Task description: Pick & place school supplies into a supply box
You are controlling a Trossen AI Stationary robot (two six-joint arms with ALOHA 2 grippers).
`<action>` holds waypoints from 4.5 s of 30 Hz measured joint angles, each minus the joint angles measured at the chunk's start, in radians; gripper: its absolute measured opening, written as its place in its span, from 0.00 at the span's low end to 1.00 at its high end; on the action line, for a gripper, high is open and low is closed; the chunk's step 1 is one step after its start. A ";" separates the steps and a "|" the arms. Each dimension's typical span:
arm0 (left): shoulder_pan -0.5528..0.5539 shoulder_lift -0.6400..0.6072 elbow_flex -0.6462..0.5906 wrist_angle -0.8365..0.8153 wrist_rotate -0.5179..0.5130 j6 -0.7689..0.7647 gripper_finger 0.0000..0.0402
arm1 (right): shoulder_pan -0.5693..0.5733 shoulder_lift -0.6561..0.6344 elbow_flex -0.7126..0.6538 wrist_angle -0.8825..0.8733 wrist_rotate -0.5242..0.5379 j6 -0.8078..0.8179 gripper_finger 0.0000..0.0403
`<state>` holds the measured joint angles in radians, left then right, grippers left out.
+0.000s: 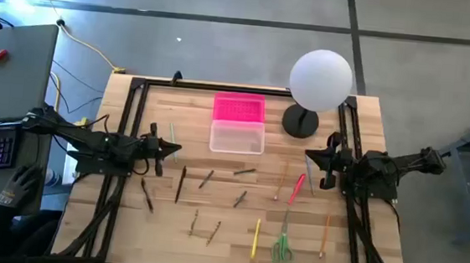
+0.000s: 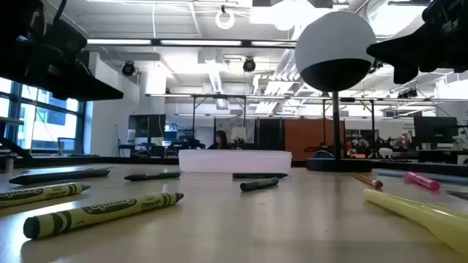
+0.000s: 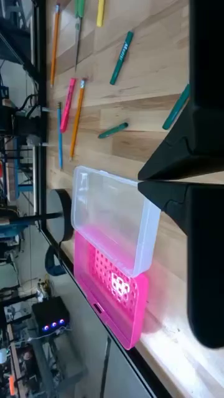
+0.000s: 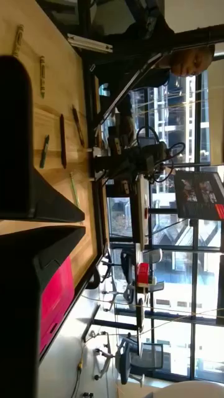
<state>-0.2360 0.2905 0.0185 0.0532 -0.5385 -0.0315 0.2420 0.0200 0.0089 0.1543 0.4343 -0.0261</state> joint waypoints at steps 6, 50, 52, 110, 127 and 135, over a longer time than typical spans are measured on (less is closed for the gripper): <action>0.000 0.000 0.000 0.000 0.000 0.000 0.12 | 0.000 0.000 0.000 0.000 0.000 0.000 0.00; 0.000 0.000 0.000 0.000 0.000 0.000 0.12 | 0.000 0.000 0.000 0.000 0.000 0.000 0.00; 0.000 0.000 0.000 0.000 0.000 0.000 0.12 | 0.000 0.000 0.000 0.000 0.000 0.000 0.00; 0.000 0.000 0.000 0.000 0.000 0.000 0.12 | 0.000 0.000 0.000 0.000 0.000 0.000 0.00; 0.000 0.000 0.000 0.000 0.000 0.000 0.12 | 0.000 0.000 0.000 -0.003 0.011 -0.293 0.00; 0.000 0.000 0.000 0.000 0.000 0.000 0.12 | 0.000 0.000 0.000 0.043 -0.032 -0.224 0.00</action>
<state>-0.2359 0.2909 0.0189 0.0532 -0.5385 -0.0315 0.2420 0.0204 0.0088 0.1977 0.4028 -0.2504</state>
